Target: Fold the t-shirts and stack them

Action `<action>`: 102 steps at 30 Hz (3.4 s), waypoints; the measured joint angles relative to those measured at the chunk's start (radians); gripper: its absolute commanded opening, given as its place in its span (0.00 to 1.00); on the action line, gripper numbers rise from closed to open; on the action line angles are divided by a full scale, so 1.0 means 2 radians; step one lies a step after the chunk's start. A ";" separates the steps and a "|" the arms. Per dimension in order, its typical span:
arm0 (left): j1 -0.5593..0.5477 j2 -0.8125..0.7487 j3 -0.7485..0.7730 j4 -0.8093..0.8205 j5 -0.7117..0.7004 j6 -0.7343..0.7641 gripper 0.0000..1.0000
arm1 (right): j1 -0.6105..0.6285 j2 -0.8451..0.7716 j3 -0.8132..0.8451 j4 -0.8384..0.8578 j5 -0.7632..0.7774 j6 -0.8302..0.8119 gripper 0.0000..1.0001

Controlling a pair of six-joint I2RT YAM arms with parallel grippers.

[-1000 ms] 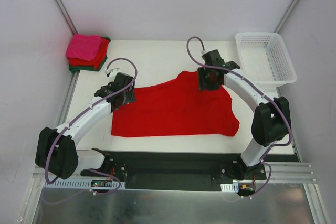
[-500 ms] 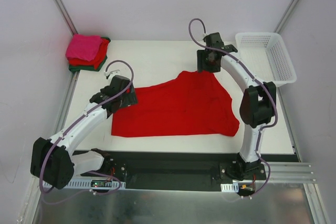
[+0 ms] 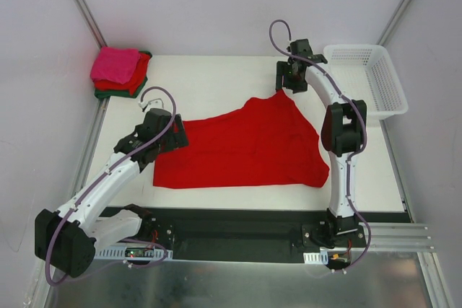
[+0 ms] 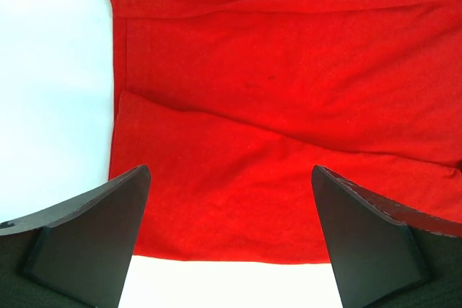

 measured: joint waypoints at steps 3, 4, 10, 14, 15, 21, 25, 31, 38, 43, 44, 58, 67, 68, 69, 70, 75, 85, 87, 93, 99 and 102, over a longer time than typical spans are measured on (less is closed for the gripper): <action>0.000 0.000 0.000 0.000 0.000 0.000 0.95 | -0.014 0.023 0.034 0.001 -0.017 0.001 0.72; 0.000 0.000 0.000 0.000 0.000 0.000 0.96 | -0.019 0.030 0.042 0.004 -0.023 0.001 0.73; 0.000 0.009 0.000 0.000 0.000 0.000 0.96 | -0.050 0.061 0.054 0.024 -0.087 0.020 0.73; 0.000 0.036 0.006 0.000 0.000 0.000 0.96 | -0.064 0.085 0.054 0.034 -0.126 0.034 0.73; 0.000 0.046 0.010 0.000 0.000 0.001 0.96 | -0.066 0.091 0.054 0.035 -0.136 0.037 0.73; 0.000 0.070 0.016 0.001 0.000 0.001 0.97 | -0.067 0.103 0.054 0.053 -0.198 0.051 0.73; 0.000 0.070 0.016 0.001 0.000 0.001 0.97 | -0.067 0.110 0.054 0.063 -0.236 0.062 0.73; 0.000 0.070 0.016 0.001 0.000 0.001 0.97 | -0.068 0.116 0.054 0.073 -0.270 0.074 0.52; 0.000 0.070 0.016 0.001 0.000 0.001 0.97 | -0.069 0.119 0.047 0.090 -0.294 0.088 0.13; 0.000 0.070 0.014 0.001 0.000 0.001 0.98 | -0.069 0.117 0.015 0.112 -0.301 0.089 0.10; 0.000 0.070 0.014 0.001 0.000 0.001 0.98 | -0.069 0.117 0.007 0.117 -0.302 0.089 0.10; 0.000 0.070 0.007 0.001 0.000 0.001 0.97 | -0.070 -0.024 -0.130 0.177 -0.312 0.097 0.10; 0.000 0.067 -0.001 0.002 0.007 0.001 0.97 | -0.068 -0.127 -0.200 0.177 -0.287 0.094 0.23; 0.000 0.066 -0.001 0.002 0.009 0.000 0.98 | -0.068 -0.136 -0.208 0.171 -0.281 0.092 0.26; 0.000 0.065 -0.001 0.002 0.009 0.000 0.98 | -0.067 -0.144 -0.217 0.166 -0.273 0.090 0.27; 0.000 0.065 -0.001 0.002 0.009 0.000 0.98 | -0.066 -0.150 -0.223 0.159 -0.268 0.088 0.28; 0.000 0.063 -0.002 0.003 0.009 0.000 0.97 | -0.047 -0.189 -0.278 0.115 -0.226 0.071 0.30; 0.000 0.063 -0.009 0.006 0.010 0.000 0.98 | 0.001 -0.240 -0.341 0.052 -0.149 0.049 0.31; 0.000 0.063 -0.009 0.006 0.010 0.000 0.98 | -0.001 -0.241 -0.341 0.052 -0.128 0.049 0.34; 0.000 0.062 -0.010 0.009 0.010 0.000 0.98 | -0.003 -0.236 -0.322 0.046 -0.072 0.053 0.43; 0.000 0.051 -0.015 0.009 0.010 0.000 0.98 | -0.009 -0.192 -0.250 0.051 -0.026 0.059 0.47; 0.000 0.049 -0.016 0.009 0.010 0.000 0.98 | -0.019 -0.164 -0.229 0.053 -0.007 0.069 0.47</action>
